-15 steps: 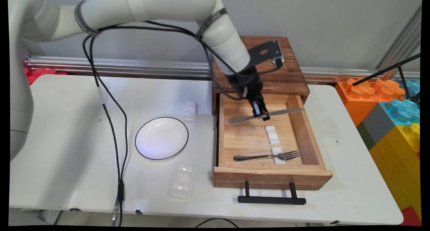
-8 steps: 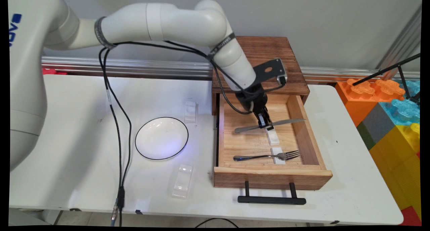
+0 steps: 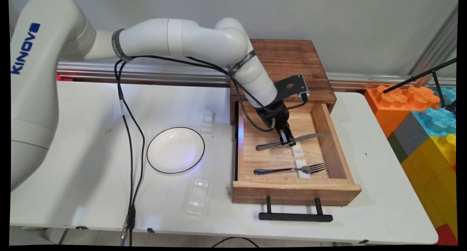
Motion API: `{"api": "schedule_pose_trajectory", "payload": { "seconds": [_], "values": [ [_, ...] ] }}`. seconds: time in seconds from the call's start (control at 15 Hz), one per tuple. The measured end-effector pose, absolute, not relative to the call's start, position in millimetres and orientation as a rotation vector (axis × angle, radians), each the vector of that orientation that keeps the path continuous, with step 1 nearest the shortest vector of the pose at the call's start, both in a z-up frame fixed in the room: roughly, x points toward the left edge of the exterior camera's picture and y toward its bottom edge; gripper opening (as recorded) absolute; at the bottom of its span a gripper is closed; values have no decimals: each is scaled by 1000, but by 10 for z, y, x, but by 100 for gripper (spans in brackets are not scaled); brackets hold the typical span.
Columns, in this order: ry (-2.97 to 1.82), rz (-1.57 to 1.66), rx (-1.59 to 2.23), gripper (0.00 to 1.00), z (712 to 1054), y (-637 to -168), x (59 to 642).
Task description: Place the picked object into the drawer
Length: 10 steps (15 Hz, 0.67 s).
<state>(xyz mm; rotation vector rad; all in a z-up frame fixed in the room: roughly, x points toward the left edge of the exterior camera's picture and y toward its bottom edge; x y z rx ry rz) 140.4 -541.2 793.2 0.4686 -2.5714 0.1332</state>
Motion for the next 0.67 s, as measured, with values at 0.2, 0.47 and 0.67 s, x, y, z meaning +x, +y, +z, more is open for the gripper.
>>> {"api": "schedule_pose_trajectory", "payload": {
  "seconds": [0.2,0.47,0.67],
  "values": [
    [-2573,129,461,0,7856,-5419,1407],
    [-2574,124,436,100,7798,-5420,1399],
    [-2572,123,419,100,7778,-5409,1405]
  ]
}}
